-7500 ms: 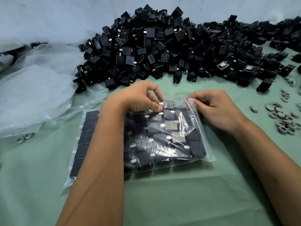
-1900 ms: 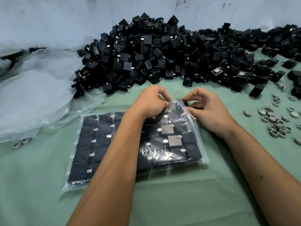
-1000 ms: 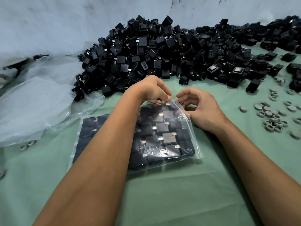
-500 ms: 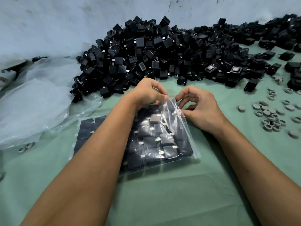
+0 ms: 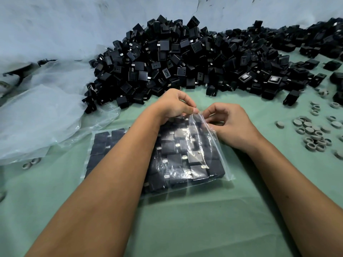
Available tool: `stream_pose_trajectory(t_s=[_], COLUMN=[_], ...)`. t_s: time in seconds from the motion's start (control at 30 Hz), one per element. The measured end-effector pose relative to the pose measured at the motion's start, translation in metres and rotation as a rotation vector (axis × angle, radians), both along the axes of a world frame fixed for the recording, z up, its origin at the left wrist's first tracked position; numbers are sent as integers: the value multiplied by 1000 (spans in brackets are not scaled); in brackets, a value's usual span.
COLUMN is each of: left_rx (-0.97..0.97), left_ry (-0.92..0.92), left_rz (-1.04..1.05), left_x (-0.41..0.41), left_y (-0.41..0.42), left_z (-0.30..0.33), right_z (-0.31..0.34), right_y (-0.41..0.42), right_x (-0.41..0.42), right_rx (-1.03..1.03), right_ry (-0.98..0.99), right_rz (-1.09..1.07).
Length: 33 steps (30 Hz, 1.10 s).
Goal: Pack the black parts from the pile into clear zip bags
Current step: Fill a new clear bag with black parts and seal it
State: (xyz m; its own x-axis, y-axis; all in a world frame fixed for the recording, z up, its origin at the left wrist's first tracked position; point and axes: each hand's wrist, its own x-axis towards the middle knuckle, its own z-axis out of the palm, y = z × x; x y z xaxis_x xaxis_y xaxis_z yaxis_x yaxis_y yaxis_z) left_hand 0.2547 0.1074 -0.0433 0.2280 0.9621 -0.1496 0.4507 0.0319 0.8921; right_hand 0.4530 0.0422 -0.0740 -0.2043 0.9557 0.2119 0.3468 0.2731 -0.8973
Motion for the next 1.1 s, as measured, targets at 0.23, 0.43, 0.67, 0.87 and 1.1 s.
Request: stream_pose_trajectory(t_s=[0.23,0.43,0.67,0.87,1.1], left_rx=[47,25,35,50,99], left_ry=[43,228,155,147,197], left_rz=[-37,-51,-19,35,64], left_x=[-13,-55,-52,-47,-40], left_y=[-10,-26,-38,-42,-41], left_z=[7,17,10,7,6], right_z=[2,2,4,6,4], right_y=[0,-1,-6,-9,-6], right_x=[-9,-16,-20,-21,-21], right_rx=[9,-4,-14,4,-55], right_ry=[28,-44,-69,-64,2], right_rz=[-164,-262,-282,-255,-246])
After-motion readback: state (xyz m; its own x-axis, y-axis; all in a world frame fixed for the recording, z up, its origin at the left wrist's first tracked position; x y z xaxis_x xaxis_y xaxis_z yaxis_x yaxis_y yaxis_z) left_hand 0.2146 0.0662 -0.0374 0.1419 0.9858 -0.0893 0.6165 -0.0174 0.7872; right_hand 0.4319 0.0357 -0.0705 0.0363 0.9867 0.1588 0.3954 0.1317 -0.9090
